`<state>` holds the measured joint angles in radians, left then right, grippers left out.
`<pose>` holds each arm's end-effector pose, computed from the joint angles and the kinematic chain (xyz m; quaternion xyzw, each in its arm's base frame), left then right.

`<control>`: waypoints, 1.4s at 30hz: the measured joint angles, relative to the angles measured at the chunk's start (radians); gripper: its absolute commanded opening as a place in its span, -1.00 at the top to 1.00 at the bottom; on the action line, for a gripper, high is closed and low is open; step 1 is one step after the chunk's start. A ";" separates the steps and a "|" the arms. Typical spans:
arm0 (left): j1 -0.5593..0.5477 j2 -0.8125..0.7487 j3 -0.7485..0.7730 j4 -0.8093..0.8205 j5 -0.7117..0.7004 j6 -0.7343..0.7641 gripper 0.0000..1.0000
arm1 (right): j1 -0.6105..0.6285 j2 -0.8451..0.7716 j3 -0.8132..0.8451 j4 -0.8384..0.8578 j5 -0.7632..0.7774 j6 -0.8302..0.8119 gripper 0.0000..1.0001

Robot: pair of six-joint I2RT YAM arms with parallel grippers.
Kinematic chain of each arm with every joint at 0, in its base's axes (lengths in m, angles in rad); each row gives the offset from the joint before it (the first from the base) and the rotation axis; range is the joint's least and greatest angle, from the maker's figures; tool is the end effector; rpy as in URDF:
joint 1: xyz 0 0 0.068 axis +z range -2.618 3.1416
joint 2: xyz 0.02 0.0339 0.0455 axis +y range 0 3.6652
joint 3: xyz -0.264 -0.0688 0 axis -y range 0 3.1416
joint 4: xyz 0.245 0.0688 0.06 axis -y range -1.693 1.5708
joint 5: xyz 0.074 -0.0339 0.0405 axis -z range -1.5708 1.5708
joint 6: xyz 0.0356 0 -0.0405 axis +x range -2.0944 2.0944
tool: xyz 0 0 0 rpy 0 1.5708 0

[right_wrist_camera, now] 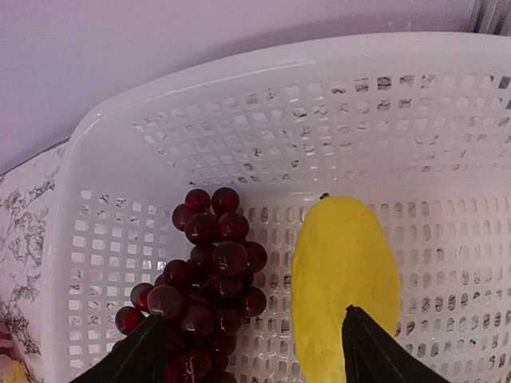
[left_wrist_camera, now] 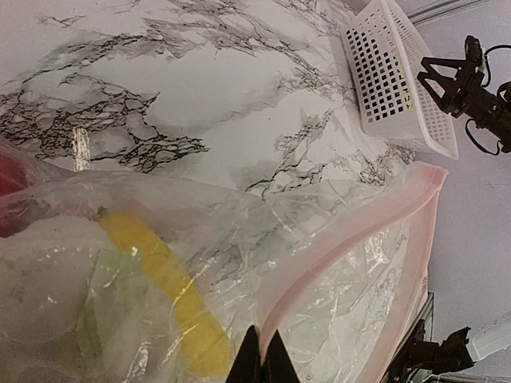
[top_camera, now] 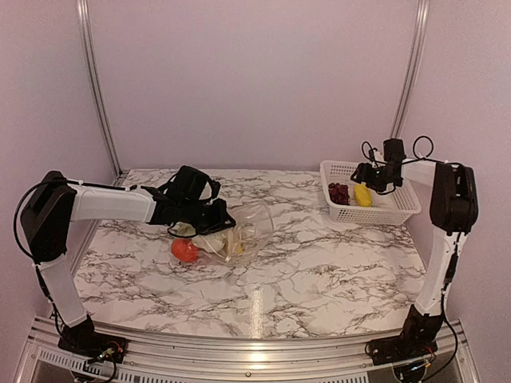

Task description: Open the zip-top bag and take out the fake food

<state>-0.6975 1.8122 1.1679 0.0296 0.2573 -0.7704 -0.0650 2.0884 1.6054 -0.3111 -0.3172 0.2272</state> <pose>0.3035 -0.2662 0.2081 0.0269 0.8821 -0.3902 0.2625 0.4708 -0.0195 0.2054 0.0739 0.9129 0.1760 0.3608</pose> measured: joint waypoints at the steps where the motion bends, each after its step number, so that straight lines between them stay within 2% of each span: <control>1: 0.000 0.000 0.005 -0.004 0.001 0.001 1.00 | 0.003 -0.017 -0.004 -0.005 -0.002 -0.002 -0.40; 6: 0.000 0.000 0.026 -0.005 0.006 0.011 1.00 | 0.064 -0.211 -0.110 0.008 -0.034 0.002 -0.36; 12: -0.006 0.000 0.032 -0.006 0.021 0.019 1.00 | 0.245 -0.474 -0.309 0.121 -0.120 0.072 -0.18; 17: -0.025 0.000 0.079 -0.010 0.024 0.030 1.00 | 0.403 -0.555 -0.447 0.211 -0.164 0.174 0.12; 21: -0.034 0.000 0.112 -0.007 0.028 0.031 1.00 | 0.537 -0.556 -0.499 0.274 -0.185 0.273 0.30; 24: -0.035 0.000 0.114 -0.007 0.032 0.031 1.00 | 0.620 -0.539 -0.504 0.323 -0.197 0.331 0.51; 28: -0.036 0.000 0.114 -0.005 0.033 0.030 1.00 | 0.704 -0.457 -0.481 0.380 -0.207 0.394 0.65; 36: -0.040 -0.001 0.114 0.021 0.033 0.011 1.00 | 0.775 -0.268 -0.447 0.404 -0.198 0.484 0.70; 39: -0.044 -0.001 0.117 0.031 0.037 0.007 1.00 | 0.780 -0.252 -0.460 0.425 -0.196 0.507 0.69; 42: -0.056 -0.001 0.136 0.031 0.041 0.013 1.00 | 0.781 -0.229 -0.461 0.456 -0.192 0.524 0.58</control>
<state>-0.7536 1.8114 1.3041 0.0601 0.2985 -0.7570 0.7162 1.8591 1.1446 0.1448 -0.5091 0.7509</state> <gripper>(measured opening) 0.007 0.162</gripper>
